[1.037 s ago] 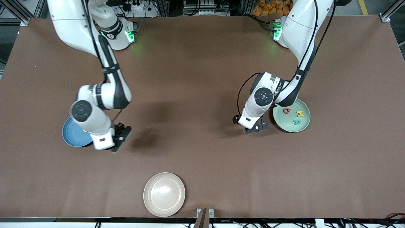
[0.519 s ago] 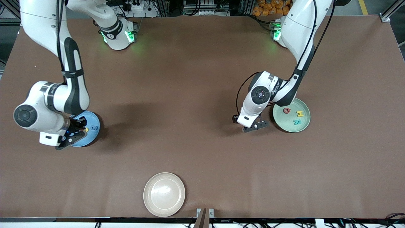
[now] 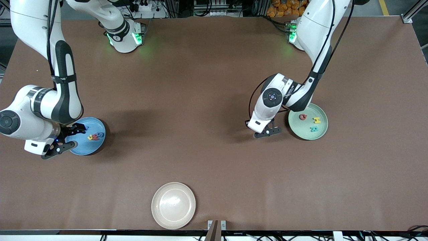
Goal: Sort upper and lower case letters into plates
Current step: 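Grasp the blue W and drop it on the green plate with the left gripper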
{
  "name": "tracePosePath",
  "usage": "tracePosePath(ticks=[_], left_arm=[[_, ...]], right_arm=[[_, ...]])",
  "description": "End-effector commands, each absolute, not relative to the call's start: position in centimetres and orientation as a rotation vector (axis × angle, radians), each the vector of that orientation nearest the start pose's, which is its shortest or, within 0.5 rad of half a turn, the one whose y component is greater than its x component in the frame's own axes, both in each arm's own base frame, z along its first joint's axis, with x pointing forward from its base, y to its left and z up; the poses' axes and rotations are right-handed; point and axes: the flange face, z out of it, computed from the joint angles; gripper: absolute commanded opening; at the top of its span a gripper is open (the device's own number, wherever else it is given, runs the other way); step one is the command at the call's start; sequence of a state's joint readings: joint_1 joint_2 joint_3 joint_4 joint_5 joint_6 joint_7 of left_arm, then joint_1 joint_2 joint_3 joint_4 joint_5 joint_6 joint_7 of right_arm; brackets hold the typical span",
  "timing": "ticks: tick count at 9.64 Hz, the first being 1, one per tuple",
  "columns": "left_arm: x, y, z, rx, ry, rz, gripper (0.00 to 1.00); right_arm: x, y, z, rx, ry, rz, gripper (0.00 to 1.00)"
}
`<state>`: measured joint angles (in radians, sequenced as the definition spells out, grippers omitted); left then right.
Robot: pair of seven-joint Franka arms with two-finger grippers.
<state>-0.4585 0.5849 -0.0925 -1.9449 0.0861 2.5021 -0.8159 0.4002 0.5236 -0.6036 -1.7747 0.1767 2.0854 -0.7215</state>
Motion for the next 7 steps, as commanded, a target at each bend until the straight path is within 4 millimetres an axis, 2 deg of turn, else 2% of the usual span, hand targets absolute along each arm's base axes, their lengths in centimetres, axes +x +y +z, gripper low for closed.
tracePosePath(ticks=[1, 2, 3, 4, 5, 7], left_arm=[[54.6, -28.9, 20.7, -3.057, -0.204, 0.047, 0.02], [55.3, -27.0, 22.6, -3.040, -0.155, 0.075, 0.03], [56.3, -23.4, 24.1, -3.031, -0.076, 0.114, 0.04], [56.8, -18.9, 24.6, -3.034, 0.024, 0.148, 0.08], [56.2, -16.7, 24.9, -3.032, 0.095, 0.172, 0.08], [54.3, -12.3, 24.4, -3.037, 0.133, 0.190, 0.09]], right_arm=[[64.4, -8.6, 31.6, -3.115, -0.742, 0.251, 1.00], [64.8, -8.4, 32.7, -3.108, -0.729, 0.244, 1.00], [64.6, -8.2, 33.6, -3.084, -0.655, 0.317, 1.00], [64.5, -8.7, 34.7, -3.093, -0.487, 0.363, 1.00], [64.6, -7.7, 35.4, -3.070, -0.426, 0.386, 1.00], [64.0, -8.0, 37.7, -3.035, -0.275, 0.363, 1.00]])
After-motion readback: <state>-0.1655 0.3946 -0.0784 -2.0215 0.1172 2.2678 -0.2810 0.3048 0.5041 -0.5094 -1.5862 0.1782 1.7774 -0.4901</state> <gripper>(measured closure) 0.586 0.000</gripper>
